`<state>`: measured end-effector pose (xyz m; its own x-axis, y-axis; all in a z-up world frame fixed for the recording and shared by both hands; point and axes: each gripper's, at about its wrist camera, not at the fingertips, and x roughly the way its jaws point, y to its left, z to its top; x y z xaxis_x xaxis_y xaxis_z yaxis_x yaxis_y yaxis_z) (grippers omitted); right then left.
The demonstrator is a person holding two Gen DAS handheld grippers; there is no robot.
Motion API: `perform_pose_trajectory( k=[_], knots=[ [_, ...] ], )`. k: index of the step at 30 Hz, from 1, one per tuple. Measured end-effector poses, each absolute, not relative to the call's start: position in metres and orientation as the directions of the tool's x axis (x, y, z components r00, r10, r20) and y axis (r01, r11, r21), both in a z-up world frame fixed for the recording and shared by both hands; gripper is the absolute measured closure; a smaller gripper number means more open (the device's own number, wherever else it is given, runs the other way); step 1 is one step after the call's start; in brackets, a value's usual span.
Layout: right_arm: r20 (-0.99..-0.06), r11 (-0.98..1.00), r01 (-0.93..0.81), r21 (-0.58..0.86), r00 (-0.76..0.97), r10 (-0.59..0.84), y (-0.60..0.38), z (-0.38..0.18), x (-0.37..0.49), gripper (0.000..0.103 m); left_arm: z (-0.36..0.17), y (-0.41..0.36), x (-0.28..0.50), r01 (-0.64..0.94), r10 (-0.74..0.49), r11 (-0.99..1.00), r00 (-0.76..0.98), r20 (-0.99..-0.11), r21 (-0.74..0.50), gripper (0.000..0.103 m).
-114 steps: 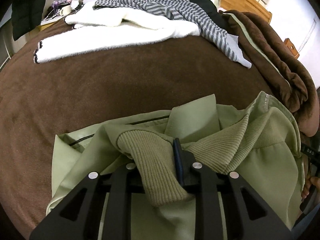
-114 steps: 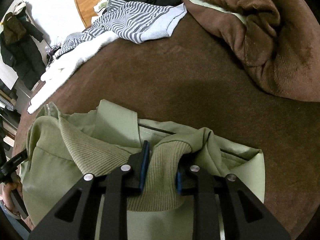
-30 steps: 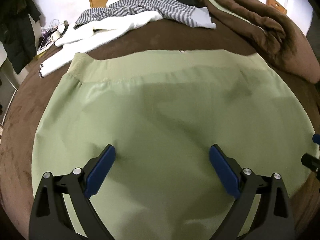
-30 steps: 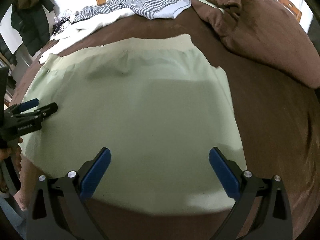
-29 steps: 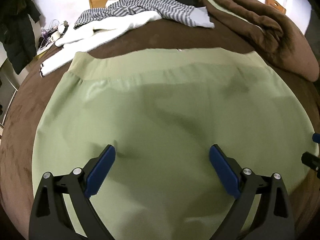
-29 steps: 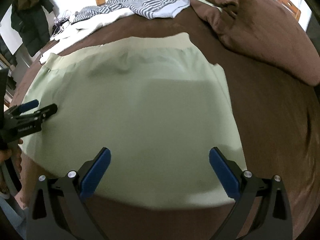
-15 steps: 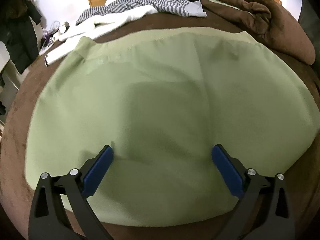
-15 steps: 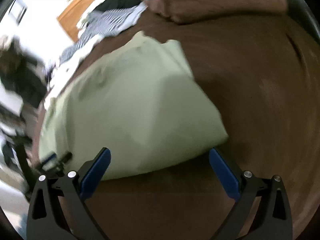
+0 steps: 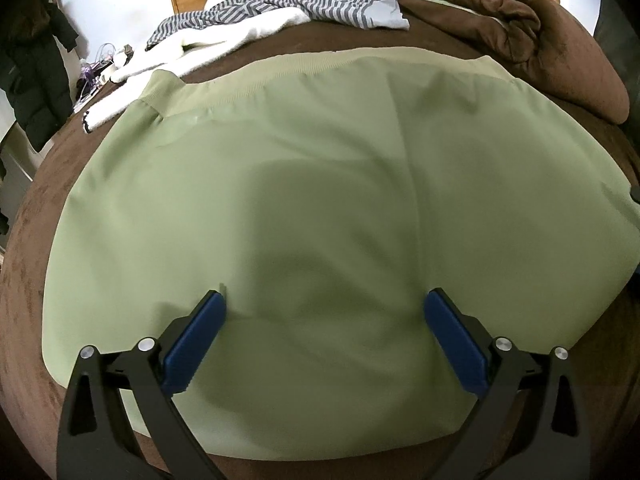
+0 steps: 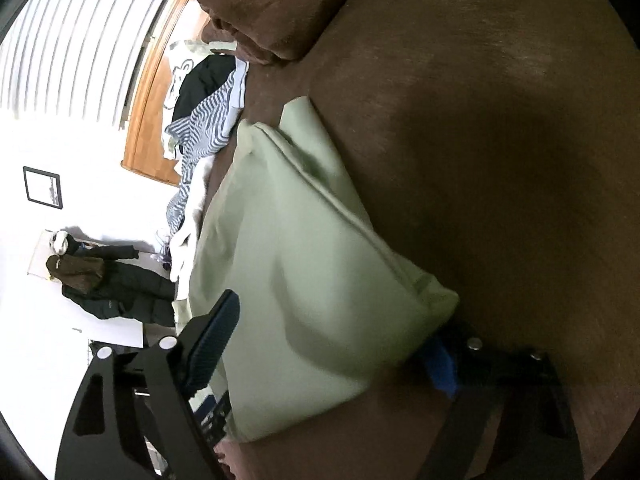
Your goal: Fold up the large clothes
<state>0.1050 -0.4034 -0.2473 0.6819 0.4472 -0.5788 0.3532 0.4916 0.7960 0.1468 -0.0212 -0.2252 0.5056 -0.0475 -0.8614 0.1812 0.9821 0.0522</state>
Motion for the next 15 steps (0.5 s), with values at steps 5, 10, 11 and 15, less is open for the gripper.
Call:
perform_pose_trajectory(
  k=[5, 10, 11, 15],
  knots=[
    [-0.540, 0.440, 0.347, 0.828, 0.704, 0.462, -0.408, -0.259, 0.108, 0.077, -0.226, -0.022, 0.147, 0.183, -0.046, 0.982, 0.505, -0.862, 0.055, 0.006],
    [-0.565, 0.479, 0.349, 0.805, 0.695, 0.444, -0.406, -0.255, 0.107, 0.081, -0.227, -0.023, 0.146, 0.180, -0.038, 0.982, 0.510, -0.859, 0.063, 0.006],
    [-0.563, 0.471, 0.352, 0.809, 0.695, 0.447, -0.407, -0.258, 0.107, 0.081, -0.228, -0.023, 0.146, 0.178, -0.036, 0.982, 0.512, -0.858, 0.064, 0.006],
    [-0.560, 0.449, 0.365, 0.815, 0.693, 0.454, -0.409, -0.266, 0.105, 0.081, -0.229, -0.024, 0.145, 0.174, -0.031, 0.982, 0.516, -0.856, 0.069, 0.005]
  ],
)
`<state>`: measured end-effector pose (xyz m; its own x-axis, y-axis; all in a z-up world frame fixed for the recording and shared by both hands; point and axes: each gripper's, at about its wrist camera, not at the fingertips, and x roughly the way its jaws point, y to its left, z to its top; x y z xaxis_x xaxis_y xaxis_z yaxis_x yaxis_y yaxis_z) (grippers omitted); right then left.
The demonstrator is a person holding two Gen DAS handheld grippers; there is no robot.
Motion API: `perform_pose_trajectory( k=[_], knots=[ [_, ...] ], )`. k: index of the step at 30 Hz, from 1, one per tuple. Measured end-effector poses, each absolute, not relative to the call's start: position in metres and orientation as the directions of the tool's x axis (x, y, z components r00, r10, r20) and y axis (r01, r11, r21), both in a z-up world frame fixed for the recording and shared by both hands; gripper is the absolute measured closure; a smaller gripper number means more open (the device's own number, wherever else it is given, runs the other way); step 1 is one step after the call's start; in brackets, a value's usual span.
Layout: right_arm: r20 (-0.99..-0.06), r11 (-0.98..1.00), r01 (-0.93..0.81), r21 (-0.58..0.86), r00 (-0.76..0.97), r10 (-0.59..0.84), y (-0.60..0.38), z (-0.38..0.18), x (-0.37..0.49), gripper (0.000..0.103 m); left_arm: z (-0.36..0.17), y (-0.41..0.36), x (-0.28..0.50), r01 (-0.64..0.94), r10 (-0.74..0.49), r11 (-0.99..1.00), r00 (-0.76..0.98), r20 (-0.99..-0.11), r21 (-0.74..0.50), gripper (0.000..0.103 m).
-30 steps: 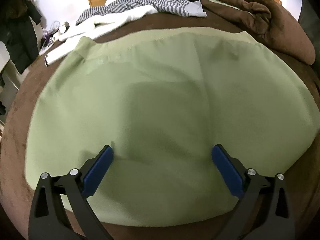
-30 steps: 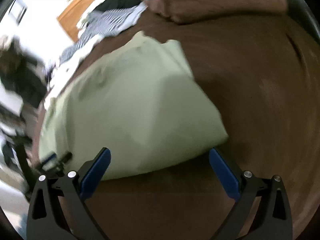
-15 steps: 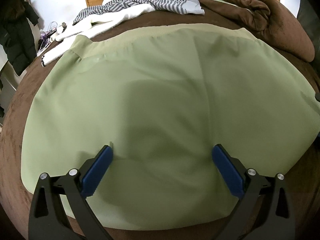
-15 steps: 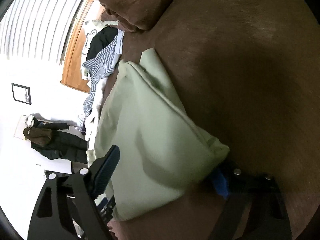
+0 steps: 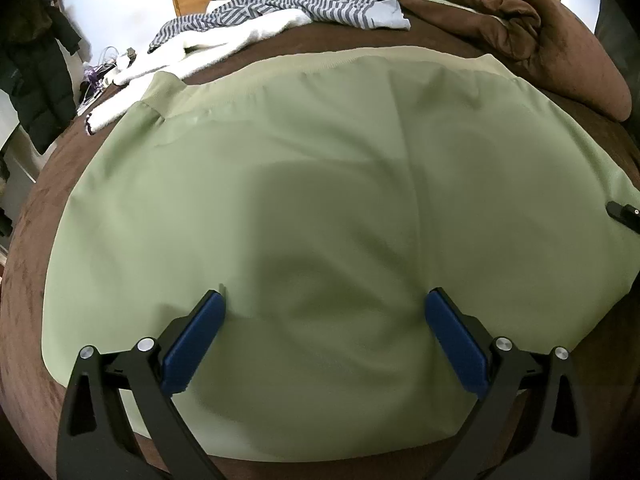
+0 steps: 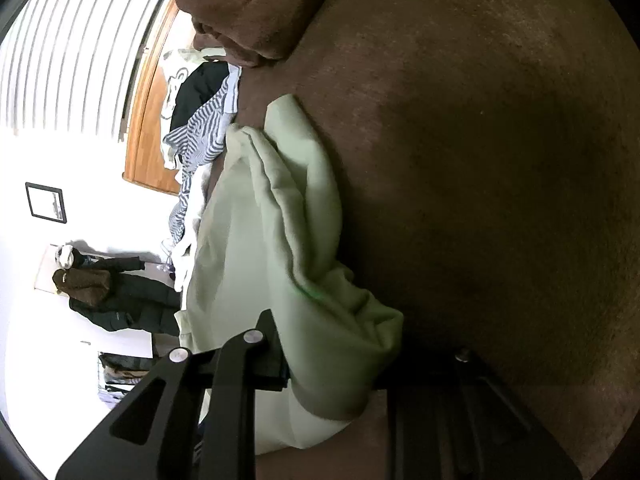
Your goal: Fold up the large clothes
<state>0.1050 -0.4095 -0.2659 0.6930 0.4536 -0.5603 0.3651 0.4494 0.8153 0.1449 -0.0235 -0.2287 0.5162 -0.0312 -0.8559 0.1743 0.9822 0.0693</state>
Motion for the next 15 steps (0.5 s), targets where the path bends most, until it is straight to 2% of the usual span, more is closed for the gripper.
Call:
perform_pose_trajectory(
  k=[4, 15],
  knots=[
    [-0.590, 0.514, 0.352, 0.782, 0.682, 0.432, -0.402, -0.245, 0.109, 0.082, -0.227, -0.024, 0.149, 0.172, -0.026, 0.983, 0.491, -0.871, 0.068, 0.005],
    [-0.548, 0.631, 0.191, 0.752, 0.714, 0.437, -0.351, -0.155, 0.118, 0.084, -0.222, -0.026, 0.161, 0.148, 0.001, 0.987, 0.409, -0.913, 0.067, 0.006]
  ],
)
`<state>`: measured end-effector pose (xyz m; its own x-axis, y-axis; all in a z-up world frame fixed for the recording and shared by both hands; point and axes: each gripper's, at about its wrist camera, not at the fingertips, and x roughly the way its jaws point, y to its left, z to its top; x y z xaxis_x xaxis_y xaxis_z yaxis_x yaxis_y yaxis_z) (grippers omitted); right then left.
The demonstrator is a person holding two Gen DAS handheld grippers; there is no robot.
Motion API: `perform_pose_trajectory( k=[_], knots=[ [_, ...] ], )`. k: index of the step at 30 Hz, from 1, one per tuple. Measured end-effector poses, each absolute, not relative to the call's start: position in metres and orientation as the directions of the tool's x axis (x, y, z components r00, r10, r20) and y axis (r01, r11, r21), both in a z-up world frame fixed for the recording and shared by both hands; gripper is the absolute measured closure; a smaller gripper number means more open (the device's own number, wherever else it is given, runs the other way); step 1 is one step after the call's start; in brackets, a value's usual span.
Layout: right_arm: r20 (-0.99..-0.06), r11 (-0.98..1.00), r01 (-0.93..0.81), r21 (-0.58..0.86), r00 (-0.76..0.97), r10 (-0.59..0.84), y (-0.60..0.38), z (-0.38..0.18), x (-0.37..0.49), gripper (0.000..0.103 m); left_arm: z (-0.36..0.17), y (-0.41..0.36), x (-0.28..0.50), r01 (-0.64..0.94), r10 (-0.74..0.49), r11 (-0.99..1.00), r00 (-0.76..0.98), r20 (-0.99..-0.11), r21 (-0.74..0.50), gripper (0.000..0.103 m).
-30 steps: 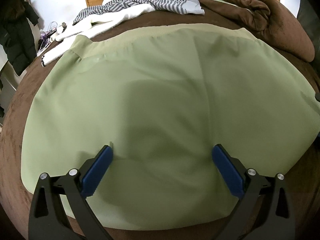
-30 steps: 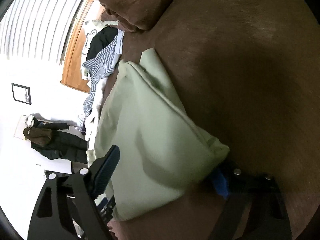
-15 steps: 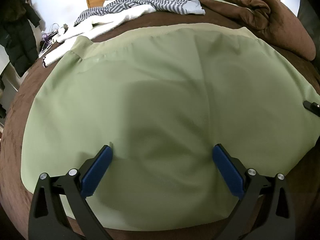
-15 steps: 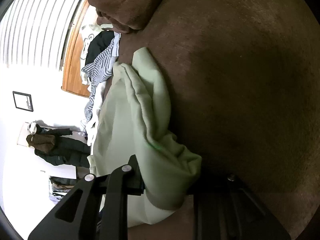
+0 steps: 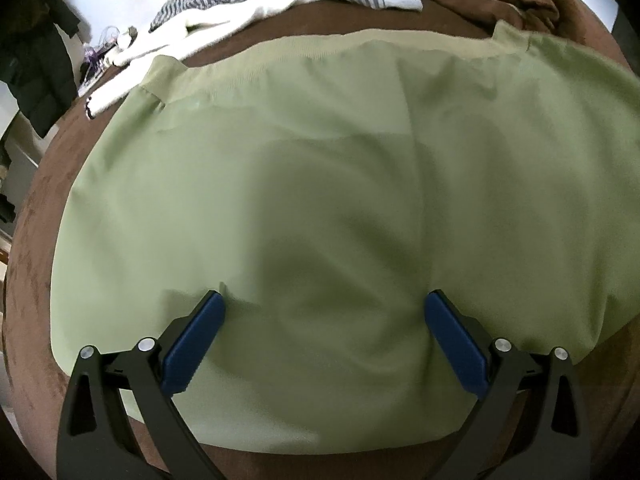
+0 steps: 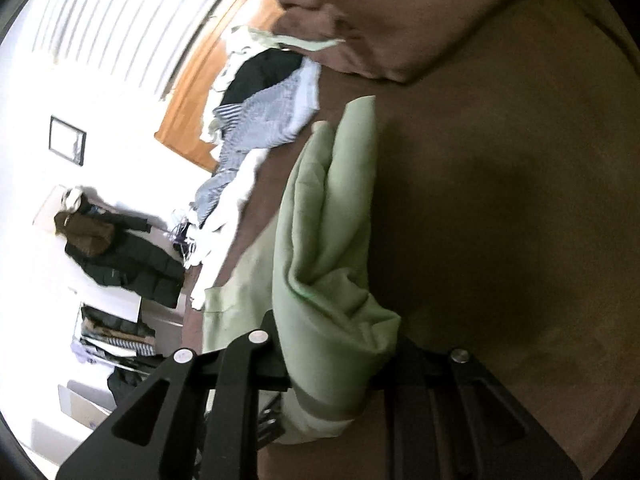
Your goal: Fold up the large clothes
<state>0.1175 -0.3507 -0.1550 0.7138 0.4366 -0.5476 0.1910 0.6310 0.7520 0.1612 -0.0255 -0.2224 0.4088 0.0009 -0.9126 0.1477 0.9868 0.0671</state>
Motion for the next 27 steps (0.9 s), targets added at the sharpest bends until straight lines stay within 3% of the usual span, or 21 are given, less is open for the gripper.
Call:
perform_pose_trajectory(
  k=[8, 17, 23, 27],
  knots=[
    [-0.512, 0.681, 0.084, 0.728, 0.727, 0.457, -0.303, -0.099, 0.127, 0.084, -0.180, -0.001, 0.160, 0.123, -0.033, 0.992, 0.452, -0.891, 0.026, 0.007],
    [-0.526, 0.810, -0.098, 0.578, 0.715, 0.462, -0.189, -0.039, 0.142, 0.084, -0.133, 0.109, 0.129, -0.030, 0.017, 1.000, 0.526, -0.850, 0.002, 0.007],
    [-0.555, 0.848, -0.190, 0.495, 0.681, 0.477, -0.098, -0.037, 0.165, 0.084, -0.134, 0.194, 0.106, -0.141, 0.085, 0.990, 0.536, -0.840, 0.010, 0.007],
    [-0.632, 0.894, -0.243, 0.377, 0.638, 0.440, -0.030, -0.056, 0.176, 0.084, -0.145, 0.243, 0.095, -0.236, 0.098, 0.971, 0.536, -0.838, -0.037, 0.007]
  ],
)
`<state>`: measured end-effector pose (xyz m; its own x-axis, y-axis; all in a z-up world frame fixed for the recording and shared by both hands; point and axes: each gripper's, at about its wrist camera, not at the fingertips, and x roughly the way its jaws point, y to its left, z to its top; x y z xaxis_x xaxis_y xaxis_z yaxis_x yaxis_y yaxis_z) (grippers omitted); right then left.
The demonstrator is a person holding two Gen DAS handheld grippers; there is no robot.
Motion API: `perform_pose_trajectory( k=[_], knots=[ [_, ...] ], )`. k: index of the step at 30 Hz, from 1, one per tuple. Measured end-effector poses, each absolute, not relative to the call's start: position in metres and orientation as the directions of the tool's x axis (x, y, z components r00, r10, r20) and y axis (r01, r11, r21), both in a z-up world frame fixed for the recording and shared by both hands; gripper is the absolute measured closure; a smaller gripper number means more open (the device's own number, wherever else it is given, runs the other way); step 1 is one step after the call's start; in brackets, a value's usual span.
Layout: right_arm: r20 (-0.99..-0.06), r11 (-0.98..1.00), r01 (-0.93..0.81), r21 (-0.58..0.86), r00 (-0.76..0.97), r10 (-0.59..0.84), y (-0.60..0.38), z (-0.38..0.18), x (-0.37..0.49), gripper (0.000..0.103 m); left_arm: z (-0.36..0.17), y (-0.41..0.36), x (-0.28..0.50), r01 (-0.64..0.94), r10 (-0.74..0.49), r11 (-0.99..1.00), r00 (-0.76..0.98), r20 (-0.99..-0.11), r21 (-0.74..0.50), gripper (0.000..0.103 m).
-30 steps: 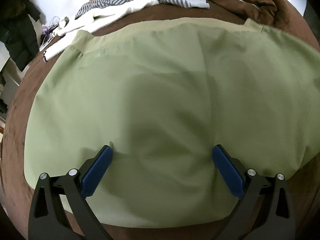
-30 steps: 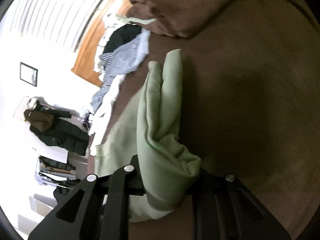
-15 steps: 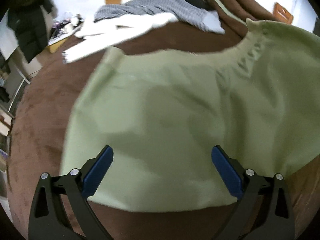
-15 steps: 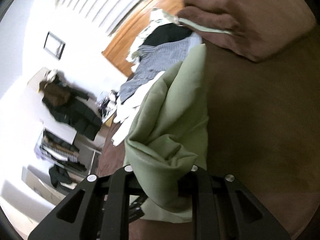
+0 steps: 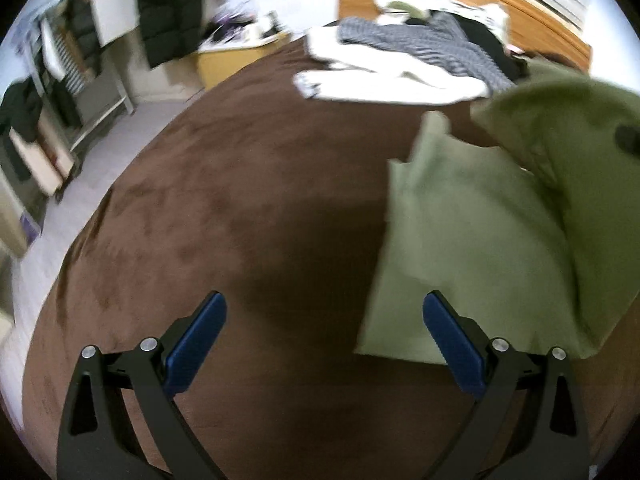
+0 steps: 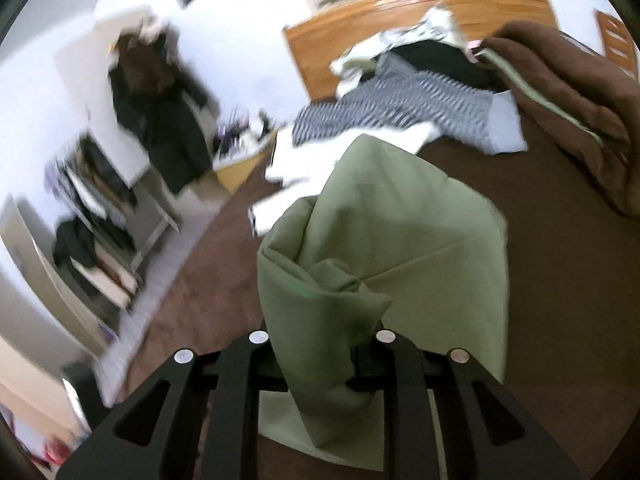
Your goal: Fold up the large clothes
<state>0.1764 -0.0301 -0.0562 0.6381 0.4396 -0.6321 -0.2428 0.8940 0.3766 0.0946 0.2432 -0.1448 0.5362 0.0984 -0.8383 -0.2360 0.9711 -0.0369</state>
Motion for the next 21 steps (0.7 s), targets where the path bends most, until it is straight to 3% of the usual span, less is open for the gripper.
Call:
perform_pose_trajectory(
  k=[6, 16, 21],
  knots=[
    [-0.725, 0.910, -0.293, 0.294, 0.552, 0.412, 0.032, -0.103, 0.173, 0.084, -0.169, 0.282, 0.079, -0.274, 0.111, 0.961, 0.489, -0.865, -0.031, 0.007],
    [-0.769, 0.904, -0.409, 0.121, 0.537, 0.346, 0.094, -0.122, 0.137, 0.084, -0.170, 0.300, 0.067, -0.258, 0.121, 0.966, 0.489, -0.864, -0.011, 0.007],
    [-0.820, 0.877, -0.479, 0.051, 0.480, 0.310, 0.127, -0.143, 0.133, 0.078, -0.177, 0.310, 0.063, -0.281, 0.123, 0.960, 0.482, -0.867, -0.020, 0.007]
  ],
)
